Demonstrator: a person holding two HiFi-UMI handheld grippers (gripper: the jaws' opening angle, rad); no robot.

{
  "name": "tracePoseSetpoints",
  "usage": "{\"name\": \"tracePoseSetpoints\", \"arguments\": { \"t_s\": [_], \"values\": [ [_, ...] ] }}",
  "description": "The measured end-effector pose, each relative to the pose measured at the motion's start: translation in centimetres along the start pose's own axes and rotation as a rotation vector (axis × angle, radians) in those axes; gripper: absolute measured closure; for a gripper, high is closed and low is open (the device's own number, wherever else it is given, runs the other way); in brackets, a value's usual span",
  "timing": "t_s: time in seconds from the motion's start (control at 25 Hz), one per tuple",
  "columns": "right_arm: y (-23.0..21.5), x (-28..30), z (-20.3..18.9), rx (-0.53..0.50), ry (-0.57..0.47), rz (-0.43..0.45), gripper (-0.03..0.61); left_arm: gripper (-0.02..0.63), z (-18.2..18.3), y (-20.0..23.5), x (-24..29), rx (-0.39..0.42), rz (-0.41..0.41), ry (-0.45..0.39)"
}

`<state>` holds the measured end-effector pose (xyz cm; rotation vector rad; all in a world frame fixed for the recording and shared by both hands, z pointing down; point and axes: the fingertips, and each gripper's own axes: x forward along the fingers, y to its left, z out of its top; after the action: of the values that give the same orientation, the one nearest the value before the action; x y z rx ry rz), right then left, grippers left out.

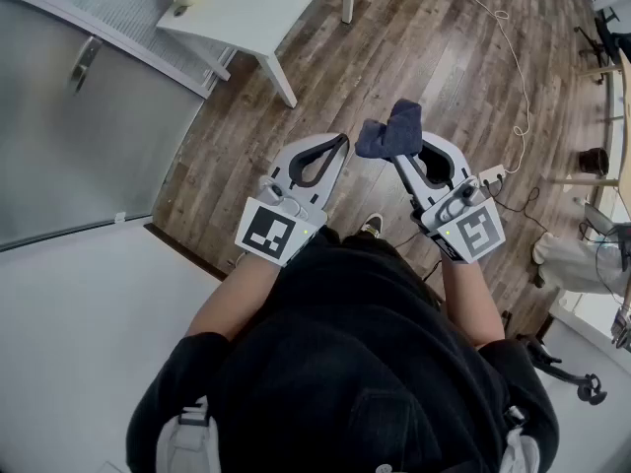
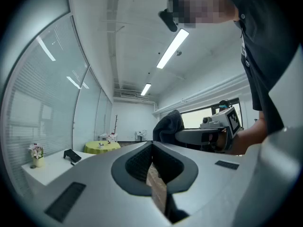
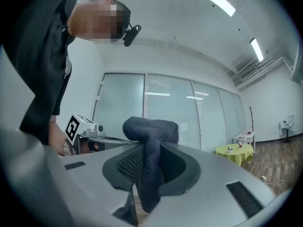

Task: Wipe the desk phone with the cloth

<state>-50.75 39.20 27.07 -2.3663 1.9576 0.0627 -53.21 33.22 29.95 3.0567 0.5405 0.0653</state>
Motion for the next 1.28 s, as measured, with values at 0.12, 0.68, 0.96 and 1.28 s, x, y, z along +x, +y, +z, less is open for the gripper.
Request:
{"name": "tracePoseSetpoints", "arguments": {
  "t_s": [0.12,0.68,0.96,1.28],
  "values": [
    [0.0,0.5,0.1,-0.011,-0.002,-0.003,0.491,0.604,0.4,0.4,-0.1,0.019,-0.002,-0.011],
    [2.2,2.7,-0.4,-0.012,0.017,-0.034,0.49,0.604,0.3,2.8,-3.0,0.013,-0.005,-0.022],
    [3.1,3.9,-1.3,-0.019,0.041,-0.079,0.489,0.604,-0.2,4.3,-3.8,0.01,-0.043,-0.035],
    [1.3,3.9,-1.2,-0.022,0.042,-0.109,0.489,0.604,-0.4,4.7,-2.1,0.006,-0.078,-0.03]
  ]
}}
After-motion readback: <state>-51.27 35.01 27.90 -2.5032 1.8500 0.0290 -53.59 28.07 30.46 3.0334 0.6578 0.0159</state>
